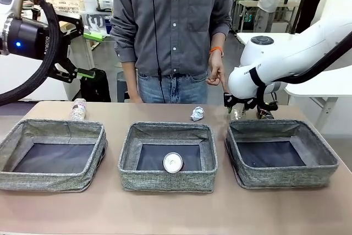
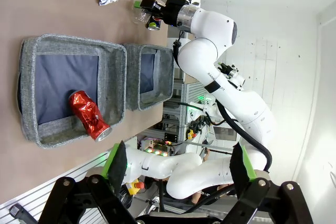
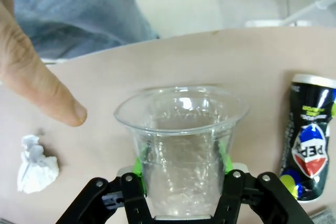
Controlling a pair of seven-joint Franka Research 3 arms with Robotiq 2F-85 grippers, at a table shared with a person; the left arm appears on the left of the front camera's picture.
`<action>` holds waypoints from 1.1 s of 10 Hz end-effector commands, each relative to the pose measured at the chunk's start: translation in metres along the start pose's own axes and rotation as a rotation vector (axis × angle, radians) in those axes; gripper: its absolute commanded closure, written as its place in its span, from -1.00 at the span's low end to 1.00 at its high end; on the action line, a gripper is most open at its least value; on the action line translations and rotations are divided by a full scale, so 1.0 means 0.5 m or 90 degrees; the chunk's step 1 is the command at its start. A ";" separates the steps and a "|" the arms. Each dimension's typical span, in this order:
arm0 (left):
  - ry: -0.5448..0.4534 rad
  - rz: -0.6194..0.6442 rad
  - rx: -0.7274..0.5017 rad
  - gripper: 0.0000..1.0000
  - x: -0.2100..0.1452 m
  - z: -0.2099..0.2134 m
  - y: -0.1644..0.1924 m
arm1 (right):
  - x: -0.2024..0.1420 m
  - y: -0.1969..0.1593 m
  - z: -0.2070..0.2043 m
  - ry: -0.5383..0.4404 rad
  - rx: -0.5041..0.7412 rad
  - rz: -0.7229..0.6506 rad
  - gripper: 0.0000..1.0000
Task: Sort the waste into the appropriate baskets.
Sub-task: Pick up the waste item pointed out by the person.
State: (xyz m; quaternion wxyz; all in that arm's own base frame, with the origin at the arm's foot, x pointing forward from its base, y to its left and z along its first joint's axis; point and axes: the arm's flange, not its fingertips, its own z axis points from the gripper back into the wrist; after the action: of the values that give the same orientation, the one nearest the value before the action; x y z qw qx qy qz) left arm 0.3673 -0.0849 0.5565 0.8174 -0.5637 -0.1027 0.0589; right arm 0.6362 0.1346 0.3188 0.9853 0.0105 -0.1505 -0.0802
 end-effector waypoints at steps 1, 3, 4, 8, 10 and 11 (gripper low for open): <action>0.002 -0.012 -0.002 -1.00 0.001 0.002 0.002 | 0.008 -0.022 0.064 -0.047 -0.017 -0.029 -0.16; 0.002 -0.012 -0.002 -1.00 0.001 0.002 0.002 | 0.010 -0.041 0.223 -0.109 -0.037 -0.020 -0.16; 0.002 -0.012 -0.002 -1.00 0.001 0.002 0.002 | -0.008 -0.041 0.302 -0.099 -0.049 0.000 -0.16; 0.002 -0.012 -0.002 -1.00 0.001 0.002 0.002 | -0.270 -0.021 0.420 0.008 -0.177 0.049 -0.16; 0.002 -0.012 -0.002 -1.00 0.001 0.002 0.002 | -0.325 -0.050 0.393 -0.076 -0.117 0.077 -0.16; 0.002 -0.012 -0.002 -1.00 0.001 0.002 0.002 | -0.289 -0.014 0.428 0.012 -0.167 0.073 -0.16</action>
State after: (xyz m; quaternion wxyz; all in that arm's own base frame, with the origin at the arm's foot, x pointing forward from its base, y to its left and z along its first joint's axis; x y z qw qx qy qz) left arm 0.3673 -0.0852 0.5568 0.8177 -0.5634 -0.1030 0.0585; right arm 0.4112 0.1546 0.4636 0.9809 -0.1223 -0.1480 -0.0322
